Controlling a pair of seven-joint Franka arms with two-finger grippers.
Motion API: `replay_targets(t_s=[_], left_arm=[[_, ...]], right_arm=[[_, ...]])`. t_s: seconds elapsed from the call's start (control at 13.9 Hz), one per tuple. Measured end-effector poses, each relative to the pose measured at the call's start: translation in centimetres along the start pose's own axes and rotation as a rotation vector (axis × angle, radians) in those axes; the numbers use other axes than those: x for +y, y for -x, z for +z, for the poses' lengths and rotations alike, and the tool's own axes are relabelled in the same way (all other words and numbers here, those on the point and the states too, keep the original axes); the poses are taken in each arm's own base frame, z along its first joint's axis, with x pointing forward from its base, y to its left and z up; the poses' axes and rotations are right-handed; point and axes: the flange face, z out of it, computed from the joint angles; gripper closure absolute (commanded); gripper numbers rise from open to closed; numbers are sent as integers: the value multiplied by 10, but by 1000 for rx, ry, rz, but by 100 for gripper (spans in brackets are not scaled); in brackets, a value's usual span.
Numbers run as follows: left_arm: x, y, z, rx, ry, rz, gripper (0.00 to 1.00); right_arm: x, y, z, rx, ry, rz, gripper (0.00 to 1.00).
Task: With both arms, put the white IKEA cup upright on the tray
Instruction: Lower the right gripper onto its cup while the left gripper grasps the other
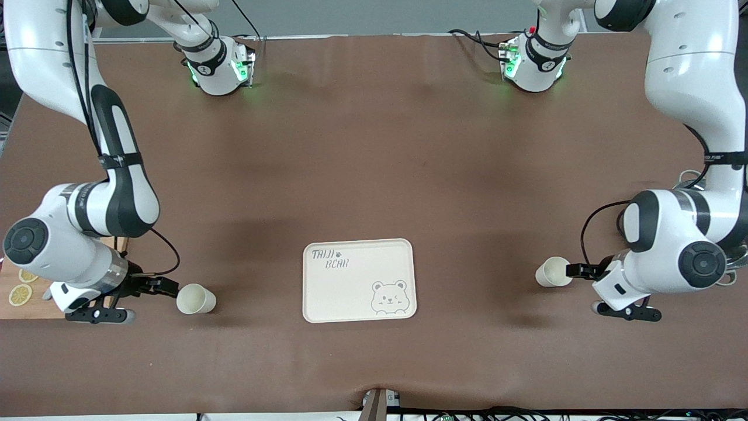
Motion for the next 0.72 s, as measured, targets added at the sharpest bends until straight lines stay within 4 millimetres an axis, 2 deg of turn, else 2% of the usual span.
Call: replay_targets(t_s=[0.36,0.43,0.58,0.72], left_arm=[[8,1,47,-35,8,11,0],[9,1,52,-40,9,12,11],[10,1,57,-46,11,14,54],[10,1,57,-46,11,15,87]], right_arm=[[1,-2,32,27,0,1,0],[1,-2,38,33,0,1,0],[-1,-1,52,25,0,-2,0],[-1,1,61,14,1,-2,0]])
